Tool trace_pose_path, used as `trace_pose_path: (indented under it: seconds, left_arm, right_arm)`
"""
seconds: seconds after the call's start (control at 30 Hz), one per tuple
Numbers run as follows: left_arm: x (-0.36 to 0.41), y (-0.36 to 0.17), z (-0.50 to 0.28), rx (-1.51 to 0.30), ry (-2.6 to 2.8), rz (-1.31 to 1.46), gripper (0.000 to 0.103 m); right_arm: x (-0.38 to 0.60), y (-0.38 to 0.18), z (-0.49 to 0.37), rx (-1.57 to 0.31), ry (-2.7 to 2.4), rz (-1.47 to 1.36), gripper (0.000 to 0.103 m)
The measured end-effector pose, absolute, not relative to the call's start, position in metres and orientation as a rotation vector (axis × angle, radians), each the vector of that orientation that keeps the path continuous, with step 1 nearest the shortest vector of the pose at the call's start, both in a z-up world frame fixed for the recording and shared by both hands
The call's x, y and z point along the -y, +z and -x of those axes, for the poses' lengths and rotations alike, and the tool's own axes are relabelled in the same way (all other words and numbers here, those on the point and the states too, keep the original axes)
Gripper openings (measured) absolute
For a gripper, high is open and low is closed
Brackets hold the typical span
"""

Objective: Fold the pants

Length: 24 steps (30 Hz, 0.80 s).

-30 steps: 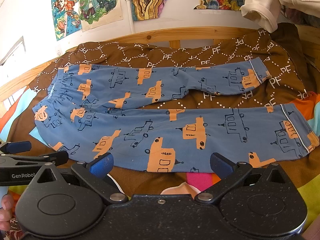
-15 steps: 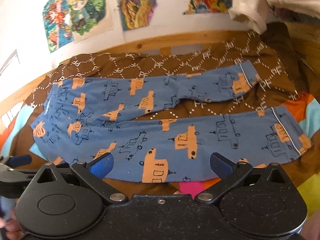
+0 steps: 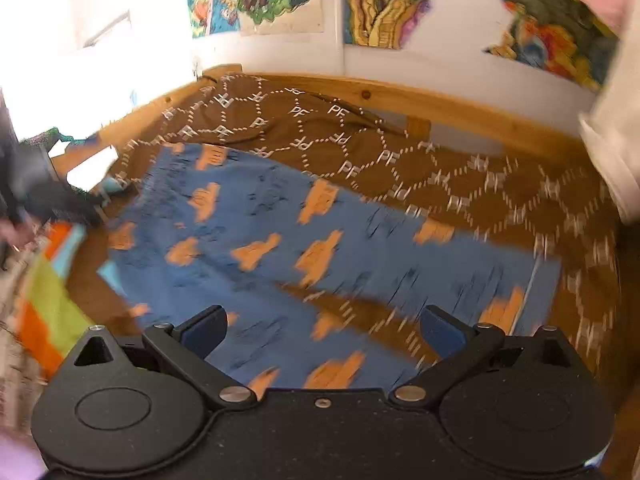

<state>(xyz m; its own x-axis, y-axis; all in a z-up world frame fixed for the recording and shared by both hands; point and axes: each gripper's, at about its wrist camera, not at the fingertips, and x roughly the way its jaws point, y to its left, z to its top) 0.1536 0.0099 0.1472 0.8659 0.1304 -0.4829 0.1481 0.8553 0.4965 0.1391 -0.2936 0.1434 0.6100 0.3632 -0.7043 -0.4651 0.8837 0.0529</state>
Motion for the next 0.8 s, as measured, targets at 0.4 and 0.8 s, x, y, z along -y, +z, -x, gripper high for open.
trace_pose_path:
  seconds: [0.4, 0.8]
  left_arm:
    - [-0.045, 0.078, -0.344, -0.595, -0.168, -0.578, 0.102]
    - [-0.095, 0.063, -0.397, -0.833, -0.49, -0.378, 0.067]
  right_arm:
    - [0.275, 0.087, -0.361, -0.692, 0.842, 0.179, 0.102]
    - [0.28, -0.003, -0.48, -1.004, 0.977, -0.108, 0.058]
